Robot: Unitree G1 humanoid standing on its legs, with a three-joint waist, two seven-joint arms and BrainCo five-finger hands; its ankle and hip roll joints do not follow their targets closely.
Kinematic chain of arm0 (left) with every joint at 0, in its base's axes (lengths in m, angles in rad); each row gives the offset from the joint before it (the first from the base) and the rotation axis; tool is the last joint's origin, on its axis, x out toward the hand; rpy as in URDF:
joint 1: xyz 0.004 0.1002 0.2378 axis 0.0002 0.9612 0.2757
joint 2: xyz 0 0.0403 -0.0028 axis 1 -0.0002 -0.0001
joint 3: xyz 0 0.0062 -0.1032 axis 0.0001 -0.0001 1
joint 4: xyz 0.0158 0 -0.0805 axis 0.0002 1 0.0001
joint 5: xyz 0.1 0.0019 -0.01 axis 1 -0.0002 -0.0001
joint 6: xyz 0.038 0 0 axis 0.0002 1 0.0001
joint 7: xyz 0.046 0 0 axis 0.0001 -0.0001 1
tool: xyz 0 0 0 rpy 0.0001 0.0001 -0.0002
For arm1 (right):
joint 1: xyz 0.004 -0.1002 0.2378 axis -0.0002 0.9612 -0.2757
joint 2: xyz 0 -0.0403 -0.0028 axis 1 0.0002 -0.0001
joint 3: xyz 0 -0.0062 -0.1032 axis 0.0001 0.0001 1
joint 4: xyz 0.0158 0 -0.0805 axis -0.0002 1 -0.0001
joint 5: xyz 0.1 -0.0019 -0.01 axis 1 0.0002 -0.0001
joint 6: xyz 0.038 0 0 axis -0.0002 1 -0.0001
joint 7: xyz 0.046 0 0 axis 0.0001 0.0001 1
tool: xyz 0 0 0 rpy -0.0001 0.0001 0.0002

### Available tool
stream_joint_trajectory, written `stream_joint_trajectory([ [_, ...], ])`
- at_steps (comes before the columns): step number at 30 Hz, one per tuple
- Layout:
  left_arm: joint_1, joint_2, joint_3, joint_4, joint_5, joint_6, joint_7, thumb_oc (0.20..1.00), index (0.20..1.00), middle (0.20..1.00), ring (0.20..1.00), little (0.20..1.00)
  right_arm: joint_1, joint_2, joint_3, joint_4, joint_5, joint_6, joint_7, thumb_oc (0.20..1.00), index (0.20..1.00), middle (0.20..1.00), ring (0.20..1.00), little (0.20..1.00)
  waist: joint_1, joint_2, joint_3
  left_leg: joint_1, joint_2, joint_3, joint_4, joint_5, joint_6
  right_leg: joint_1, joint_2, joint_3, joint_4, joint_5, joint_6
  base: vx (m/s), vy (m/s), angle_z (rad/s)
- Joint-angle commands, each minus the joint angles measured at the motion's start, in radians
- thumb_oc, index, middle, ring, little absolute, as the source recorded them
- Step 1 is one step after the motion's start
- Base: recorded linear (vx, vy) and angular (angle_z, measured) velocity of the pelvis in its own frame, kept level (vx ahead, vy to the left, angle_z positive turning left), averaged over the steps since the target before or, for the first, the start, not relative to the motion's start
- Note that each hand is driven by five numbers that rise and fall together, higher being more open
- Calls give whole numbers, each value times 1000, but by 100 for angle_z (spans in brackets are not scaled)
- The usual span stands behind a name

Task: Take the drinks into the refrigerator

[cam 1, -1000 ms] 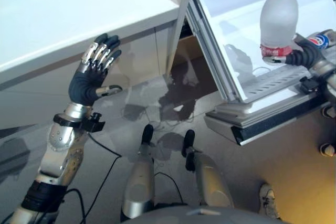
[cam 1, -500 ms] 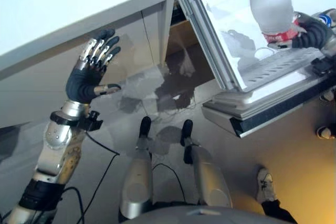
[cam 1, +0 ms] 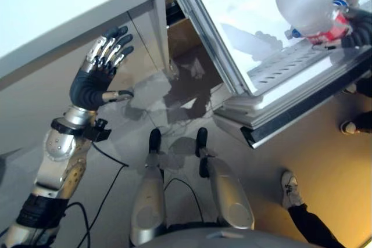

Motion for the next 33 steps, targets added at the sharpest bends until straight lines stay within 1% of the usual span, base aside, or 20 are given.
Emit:
stream_joint_trajectory([
  [1, 14, 10, 50, -71, -13, -60, -18, 1000, 1000, 1000, 1000, 1000, -239, -115, 57, 4, 118, -55, -15, 200, 200, 200, 200, 200, -21, -31, 16, 103, 7, -10, -60, -6, -11, 66, 60, -20, -40, -31, 24, 0, 0, 0],
  [4, 17, 15, 53, -68, -14, -57, -20, 1000, 1000, 1000, 1000, 1000, -328, -111, 131, 11, 124, -56, -19, 200, 200, 200, 200, 200, -21, -39, 14, 106, 8, -5, -59, -10, -9, 67, 62, -14, -40, -26, 25, 6, 10, -10],
  [6, 19, 31, 56, -73, -15, -57, -22, 1000, 1000, 1000, 1000, 1000, -456, -113, 235, 18, 122, -60, -21, 200, 200, 200, 200, 200, -14, -54, 8, 109, 9, -3, -60, -11, -9, 66, 64, -9, -39, -26, 24, 14, 6, -15],
  [8, 19, 27, 53, -74, -17, -57, -23, 1000, 1000, 1000, 1000, 1000, -529, -103, 295, 35, 126, -61, -29, 200, 200, 200, 200, 200, -15, -54, 6, 109, 9, -3, -60, -11, -9, 68, 63, -8, -41, -26, 25, 10, 3, -12],
  [12, 20, 31, 54, -80, -22, -56, -25, 1000, 1000, 1000, 1000, 1000, -730, -65, 479, 43, 123, -65, -35, 200, 200, 200, 200, 200, -14, -58, 5, 109, 11, -1, -62, -9, -10, 68, 65, -9, -46, -25, 25, 2, 9, -6],
  [15, 23, 28, 57, -85, -22, -53, -24, 1000, 1000, 1000, 1000, 1000, -832, -33, 563, 54, 132, -66, -42, 200, 200, 200, 200, 200, -11, -60, 7, 104, 11, 0, -63, -6, -11, 65, 68, -8, -51, -21, 25, 9, 1, -8],
  [17, 29, 30, 61, -91, -28, -53, -26, 1000, 1000, 1000, 1000, 1000, -875, -21, 599, 45, 144, -67, -43, 200, 200, 200, 200, 200, -6, -66, 7, 101, 14, 0, -63, -5, -11, 63, 70, -9, -51, -21, 25, 18, -13, -5],
  [20, 24, 30, 57, -96, -35, -48, -24, 1000, 1000, 1000, 1000, 1000, -896, -6, 620, 34, 145, -70, -53, 200, 200, 200, 200, 200, 0, -70, 12, 95, 17, -6, -64, -1, -12, 60, 72, -13, -54, -20, 24, 0, 0, 0],
  [23, 20, 48, 52, -110, -32, -43, -24, 1000, 1000, 1000, 1000, 1000, -917, 16, 644, 15, 130, -65, -59, 200, 200, 200, 200, 200, 11, -85, 19, 81, 20, -9, -64, 3, -13, 44, 77, -13, -54, -14, 24, 0, 0, 0],
  [26, 20, 69, 45, -133, -33, -40, -31, 1000, 1000, 1000, 1000, 1000, -959, 19, 690, 4, 119, -62, -58, 200, 200, 200, 200, 200, 19, -99, 19, 64, 24, -13, -65, 7, -14, 31, 79, -14, -56, -11, 26, 0, 0, 0],
  [30, 10, 84, 24, -162, -39, -38, -39, 1000, 1000, 1000, 1000, 1000, -1002, 9, 757, 11, 109, -57, -59, 200, 200, 200, 200, 200, 21, -99, 19, 35, 27, -28, -69, 18, -17, 3, 78, -26, -56, -15, 25, 4, -11, 5],
  [33, -4, 106, 18, -176, -38, -41, -39, 1000, 1000, 1000, 1000, 1000, -994, 16, 773, 49, 96, -54, -66, 200, 200, 200, 200, 200, 22, -97, 19, 13, 28, -37, -72, 23, -19, -21, 78, -35, -50, -13, 23, 4, -7, 15],
])
